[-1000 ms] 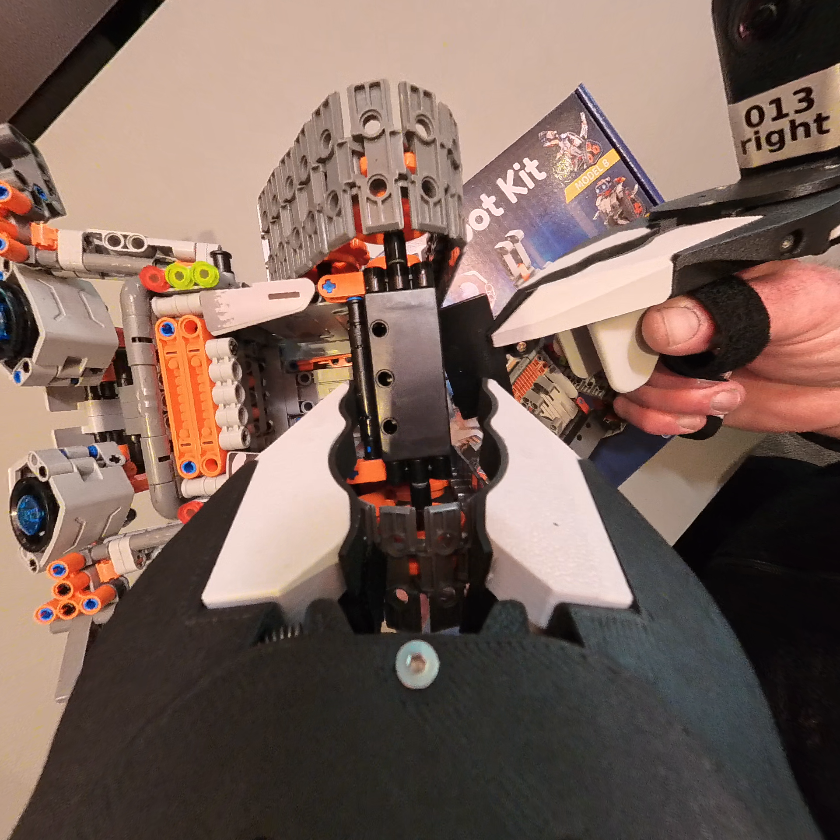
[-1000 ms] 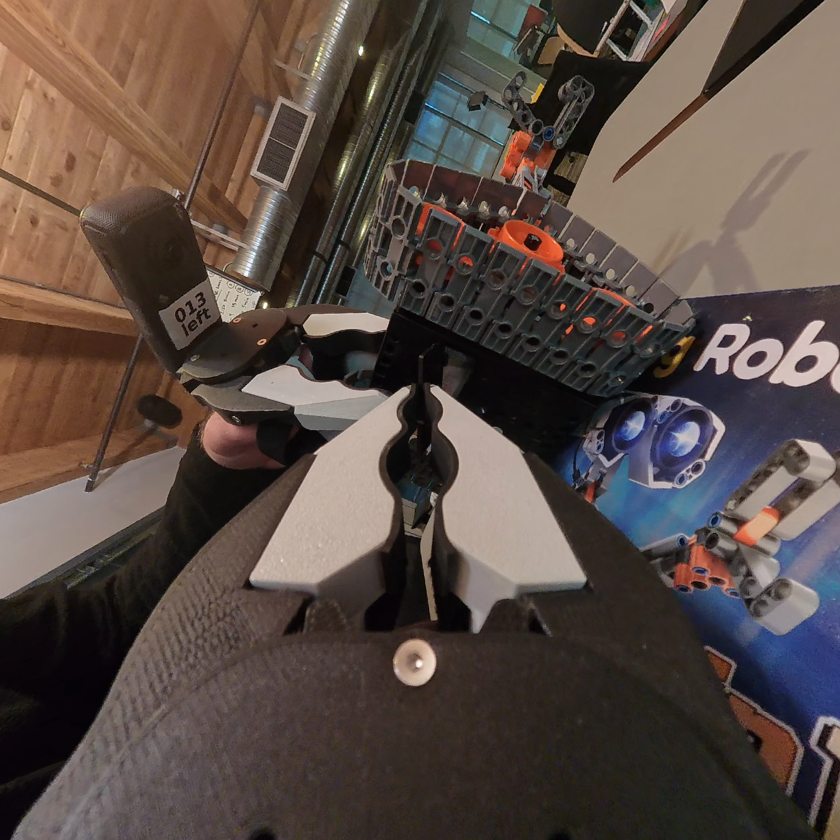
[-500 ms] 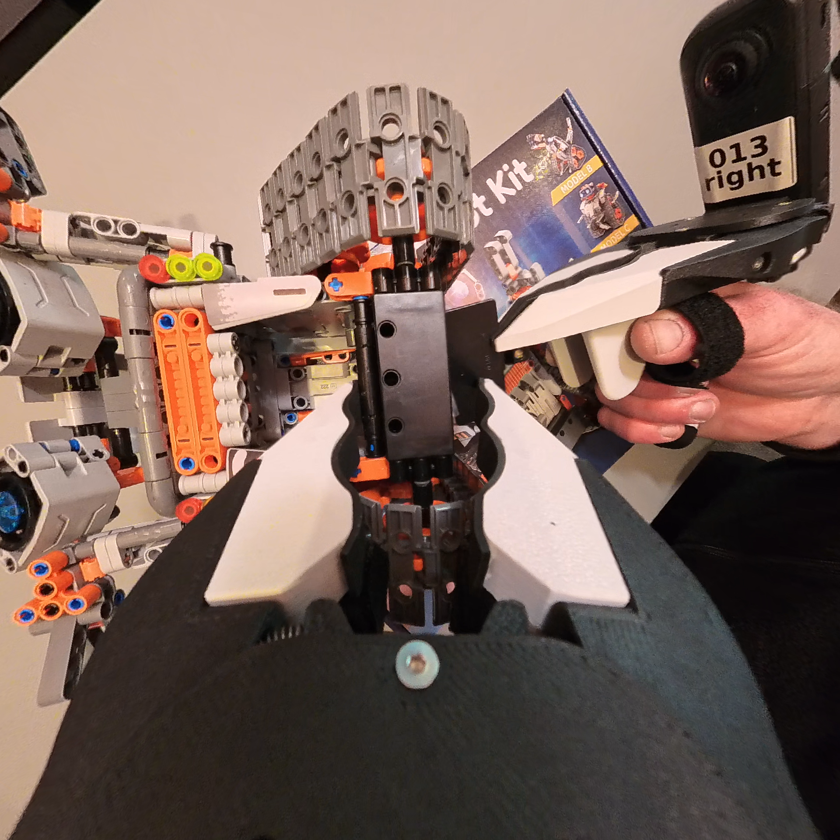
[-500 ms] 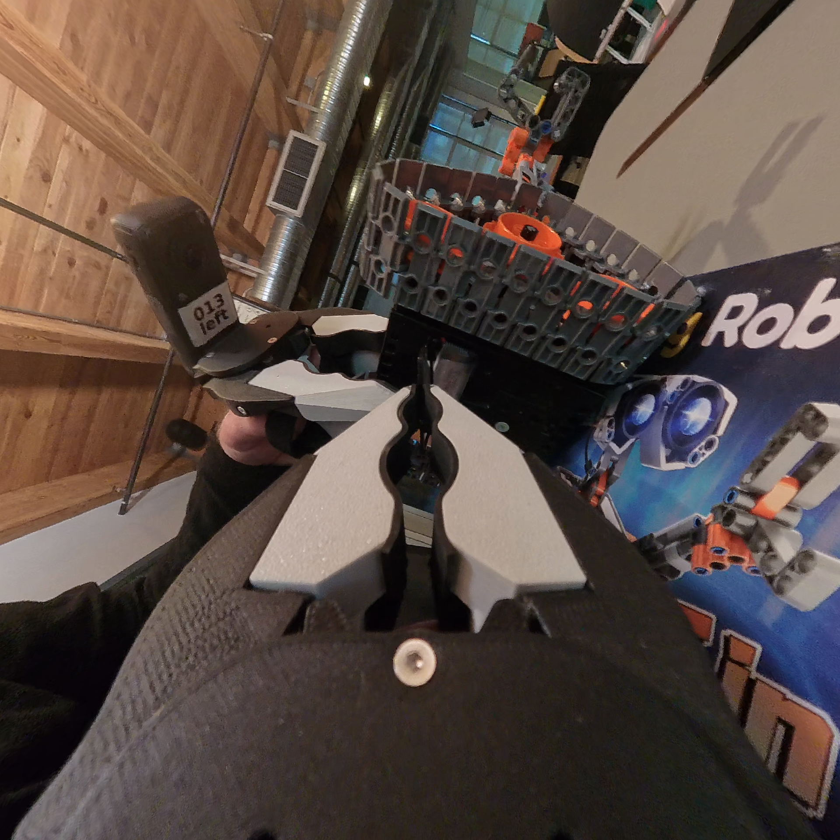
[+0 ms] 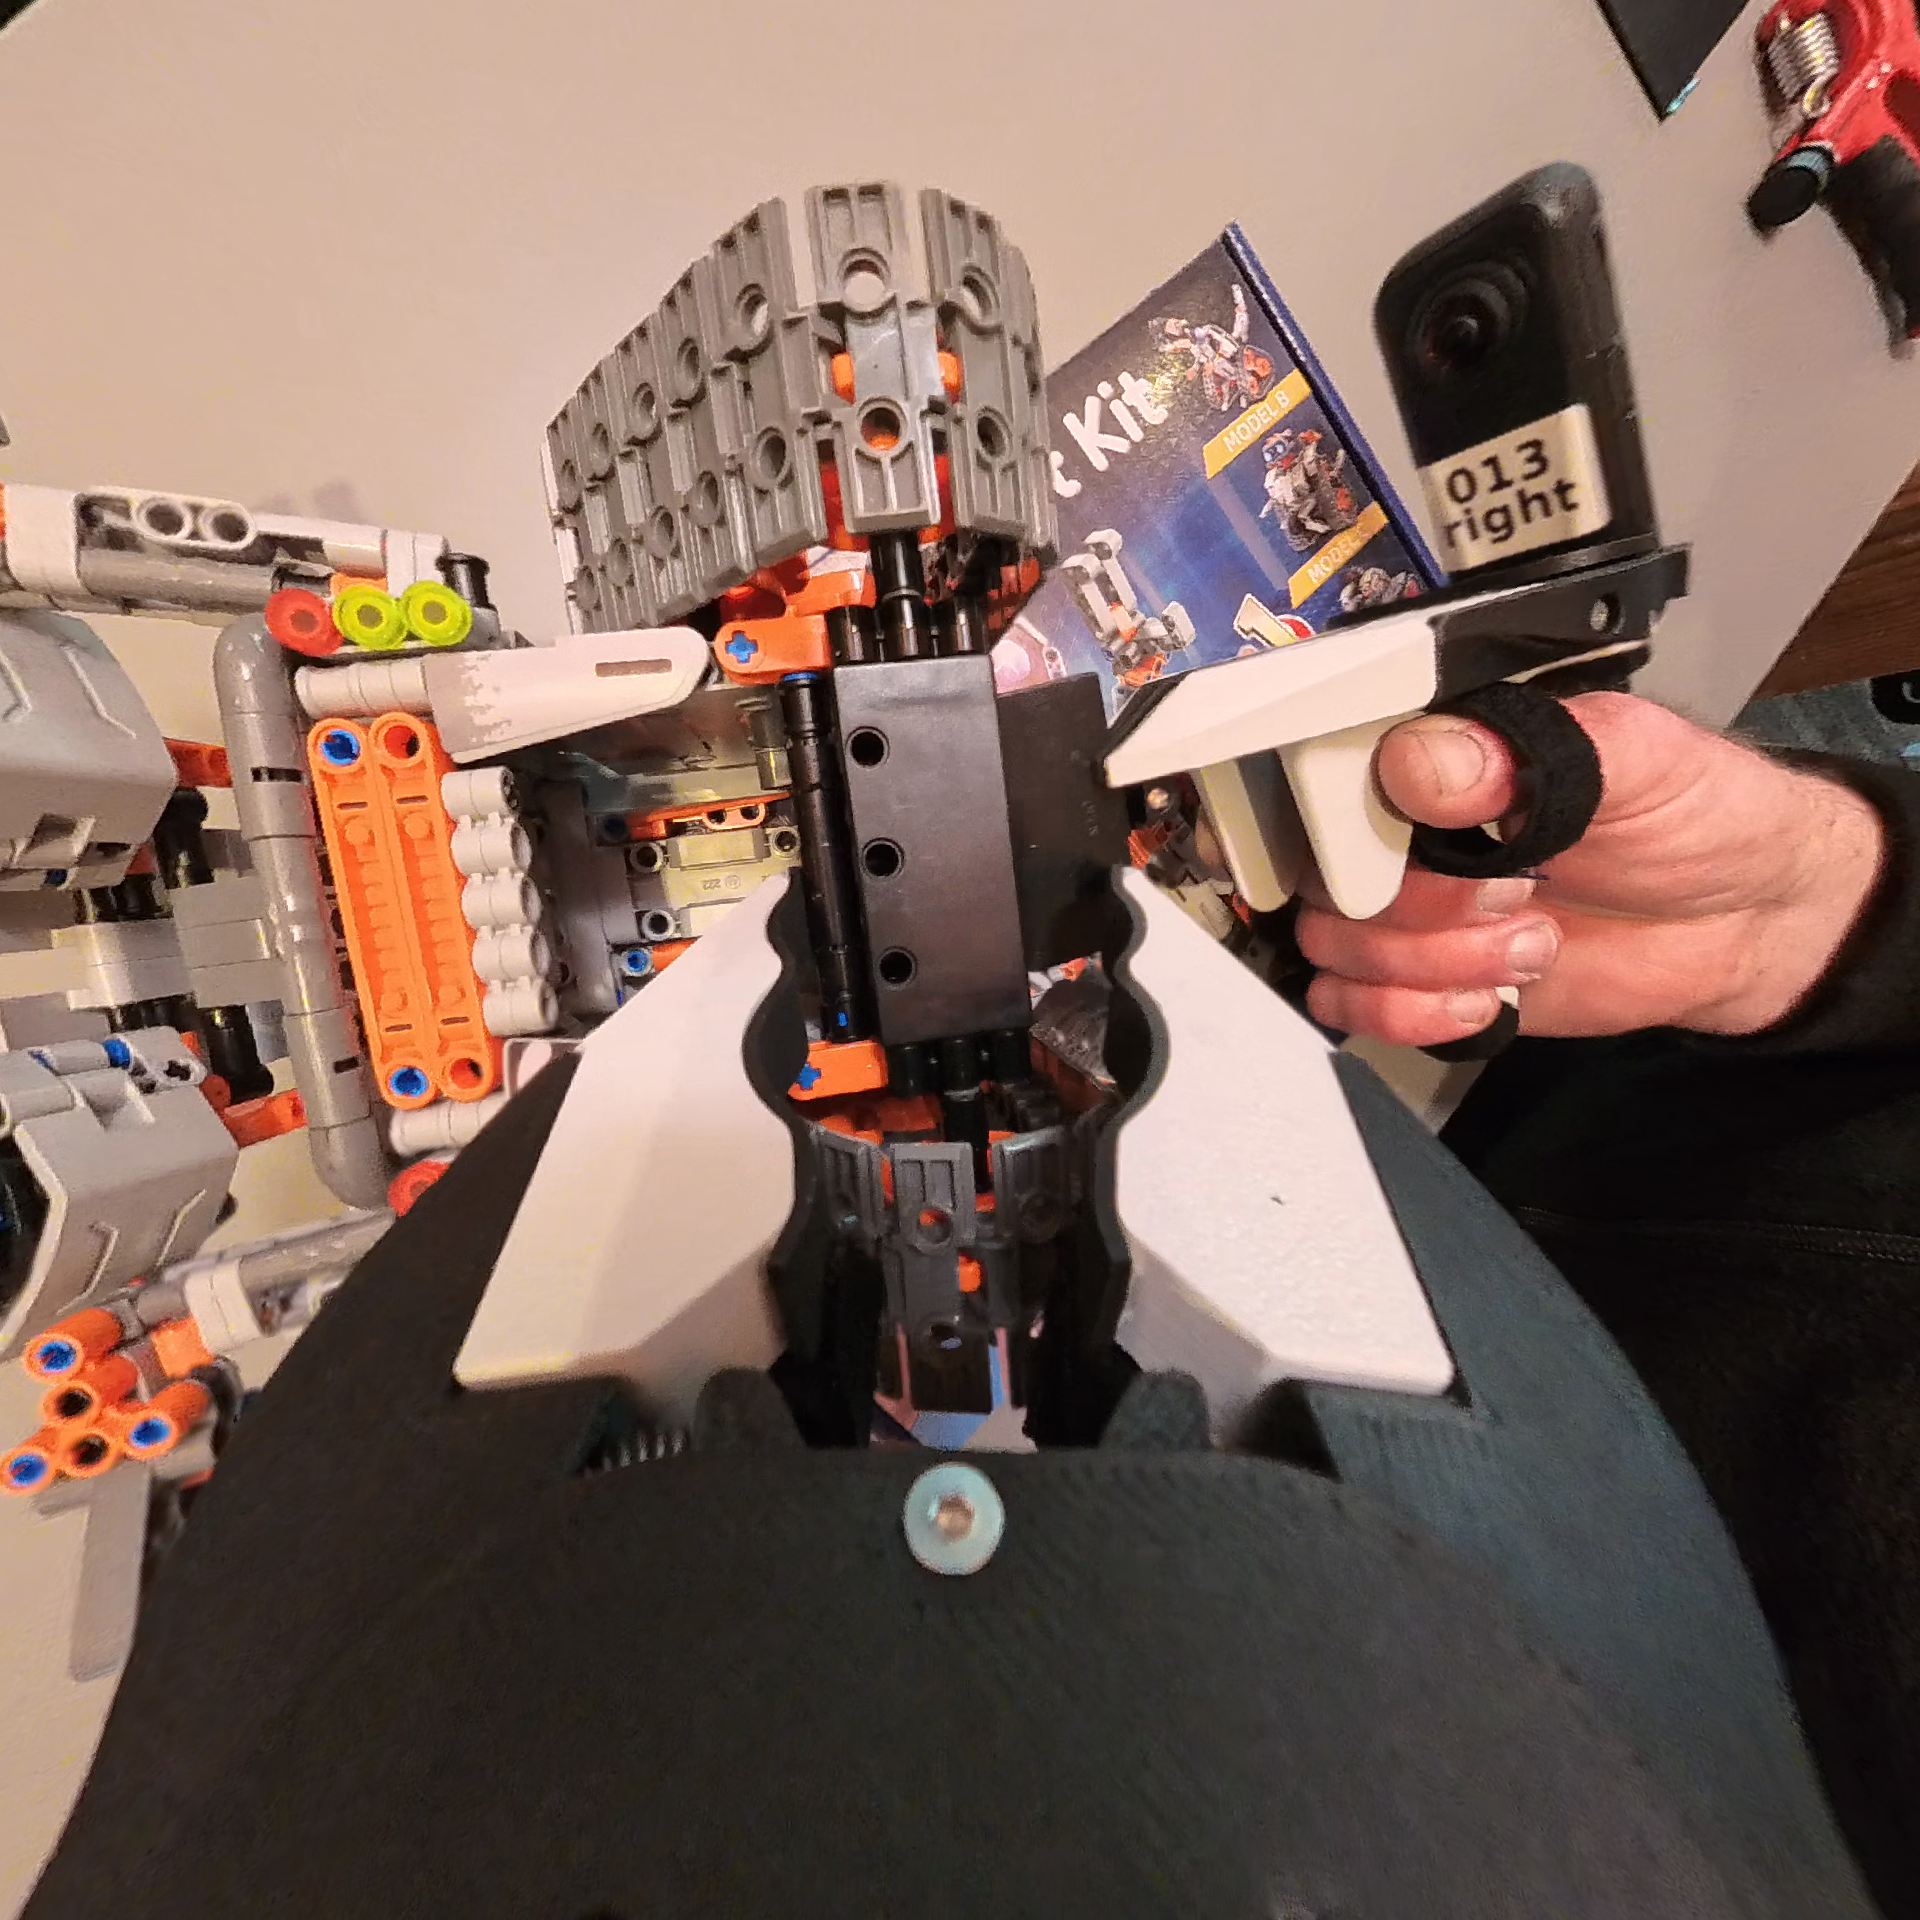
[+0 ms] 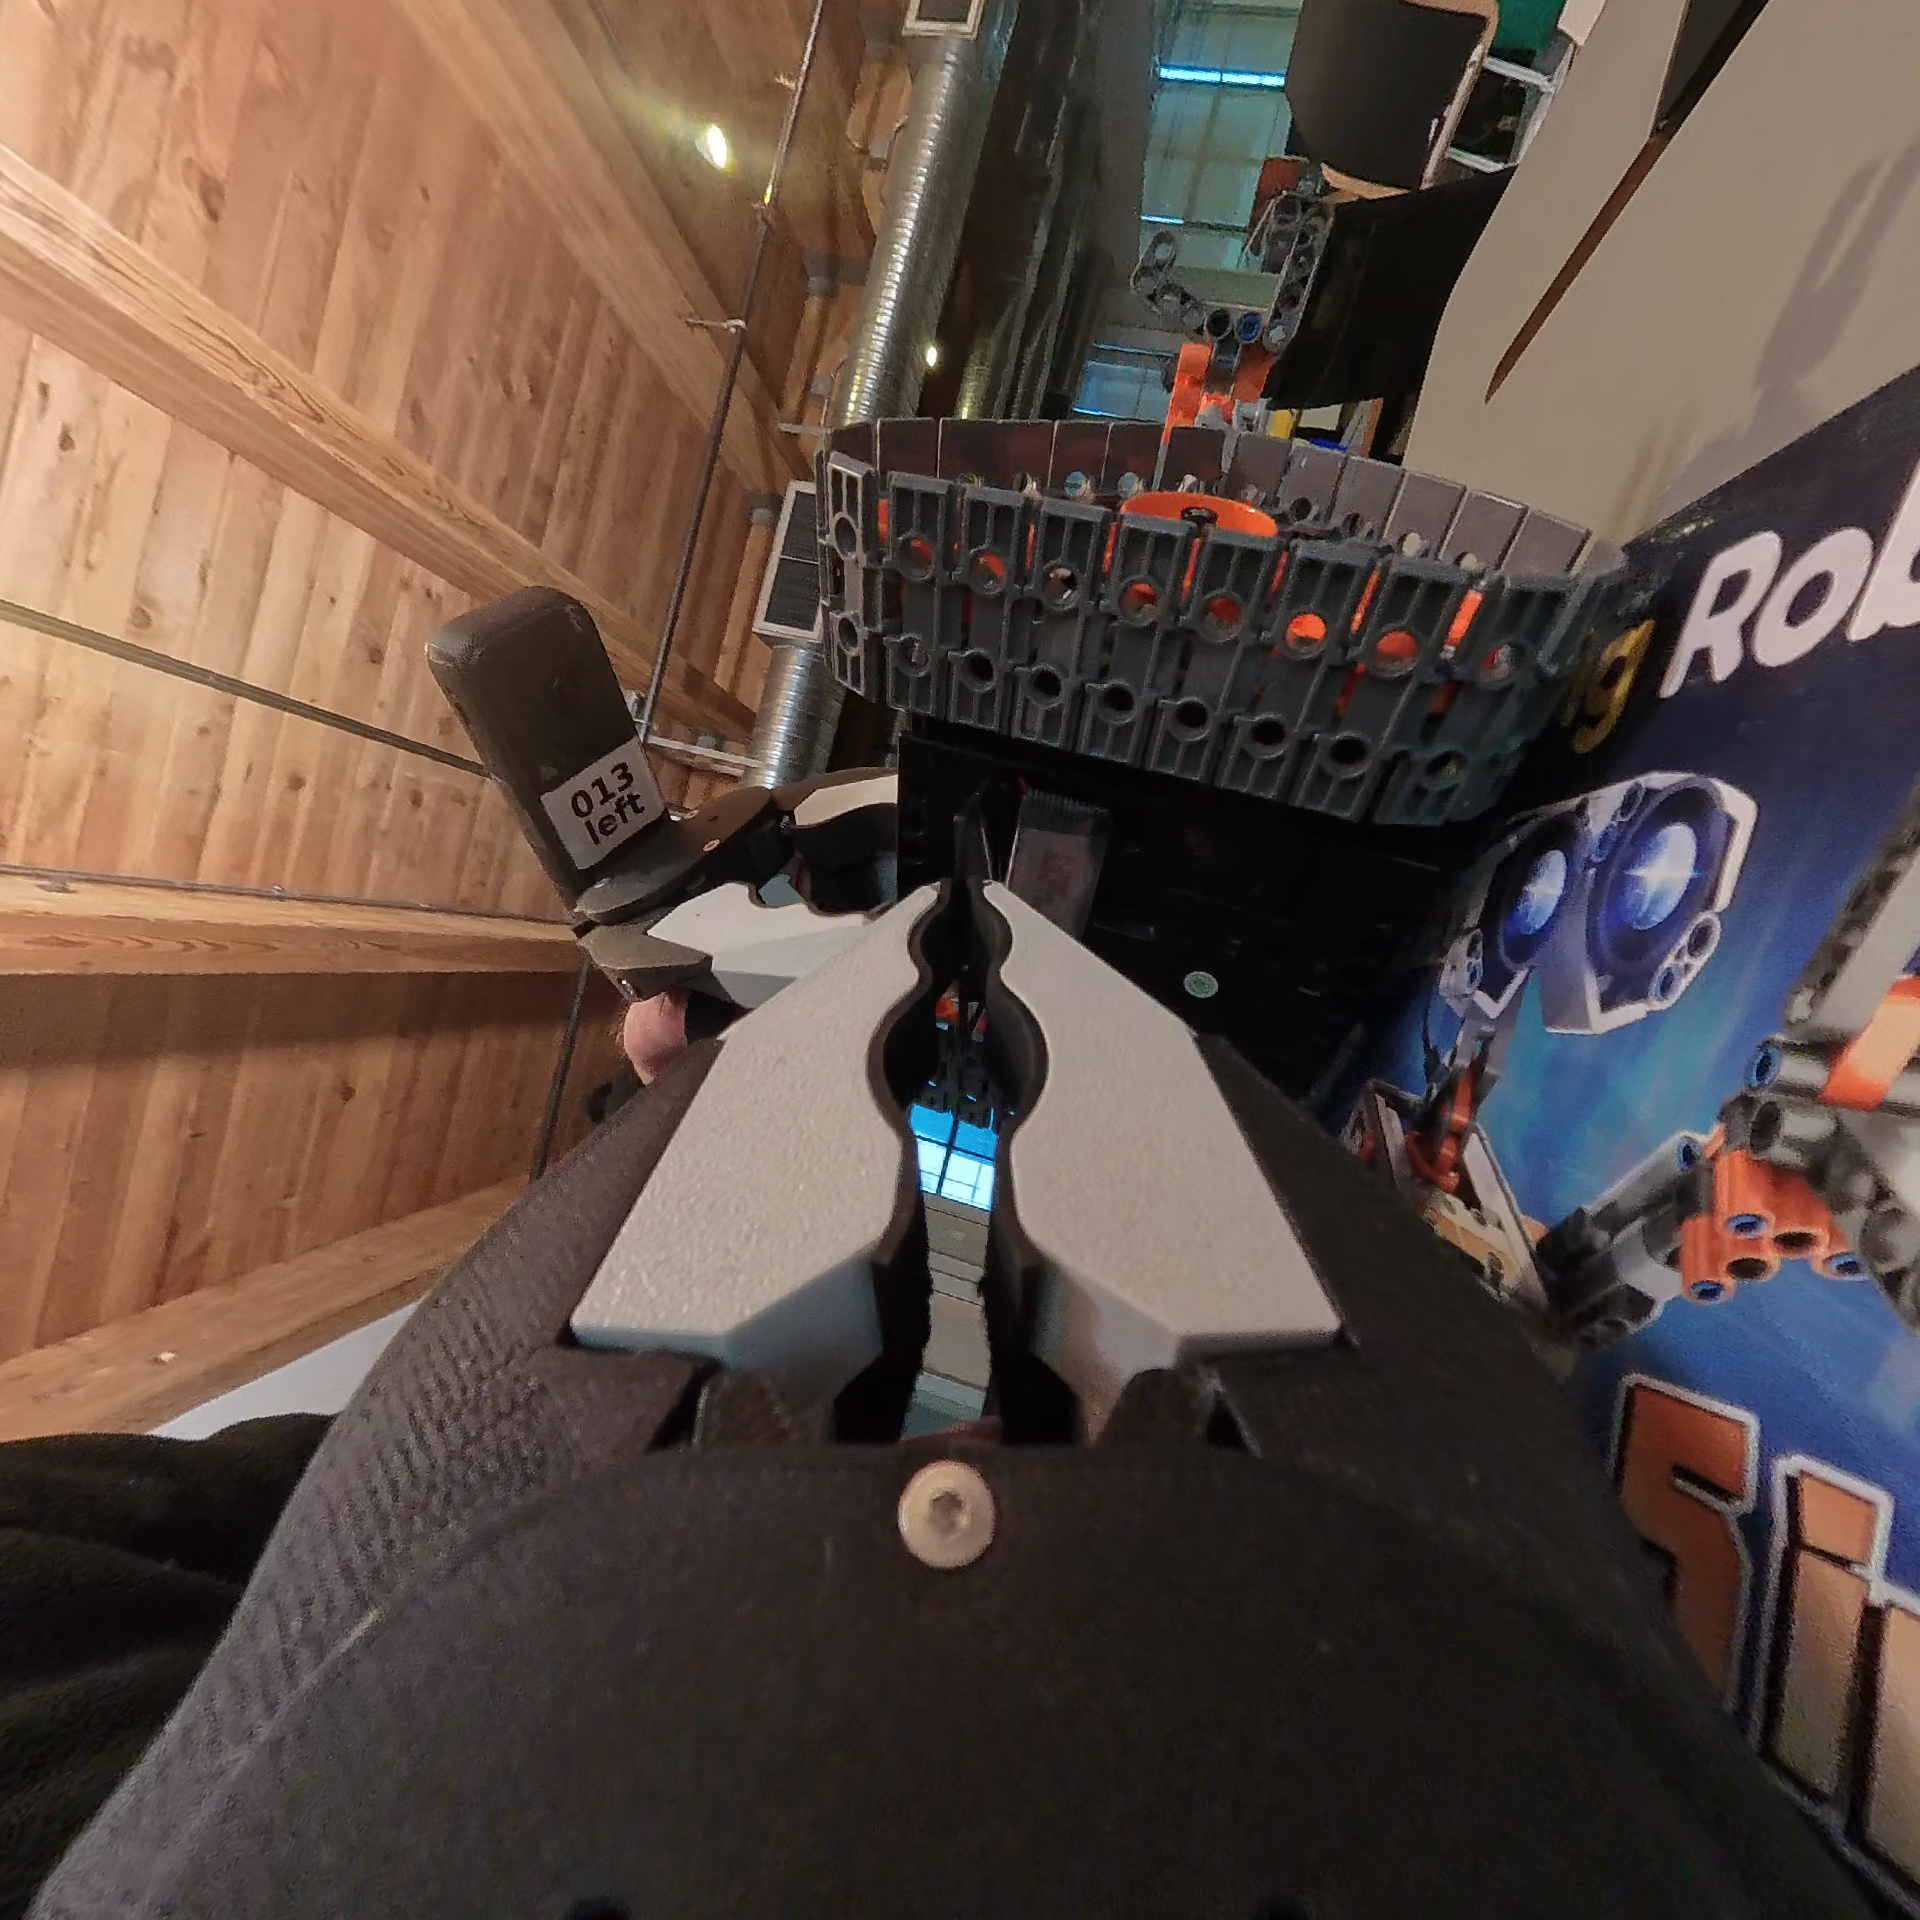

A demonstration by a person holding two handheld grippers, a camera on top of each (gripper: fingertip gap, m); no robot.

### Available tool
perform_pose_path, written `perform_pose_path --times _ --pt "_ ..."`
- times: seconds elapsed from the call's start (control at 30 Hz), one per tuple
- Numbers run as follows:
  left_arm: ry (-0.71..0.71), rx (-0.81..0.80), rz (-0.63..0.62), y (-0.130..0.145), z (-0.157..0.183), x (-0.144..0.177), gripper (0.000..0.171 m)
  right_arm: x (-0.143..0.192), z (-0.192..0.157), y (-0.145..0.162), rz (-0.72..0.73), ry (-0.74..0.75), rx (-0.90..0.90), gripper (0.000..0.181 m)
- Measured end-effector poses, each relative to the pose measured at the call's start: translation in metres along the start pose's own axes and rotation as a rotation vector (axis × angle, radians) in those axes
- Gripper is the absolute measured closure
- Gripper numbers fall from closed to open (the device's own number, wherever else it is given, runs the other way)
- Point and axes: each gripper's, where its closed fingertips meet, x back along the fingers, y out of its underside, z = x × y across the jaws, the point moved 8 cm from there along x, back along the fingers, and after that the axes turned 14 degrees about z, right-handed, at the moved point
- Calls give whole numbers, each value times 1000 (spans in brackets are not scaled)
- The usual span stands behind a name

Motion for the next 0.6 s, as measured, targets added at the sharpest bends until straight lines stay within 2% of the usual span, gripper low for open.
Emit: perform_pose_path --times 0.17,0.6 --pt "45 16 1 -1 0 0 112 -1 2 0 38 -19 -36 181" --pt "28 19 30 -1 2 0 108 -5 4 0 65 -16 -50 181"
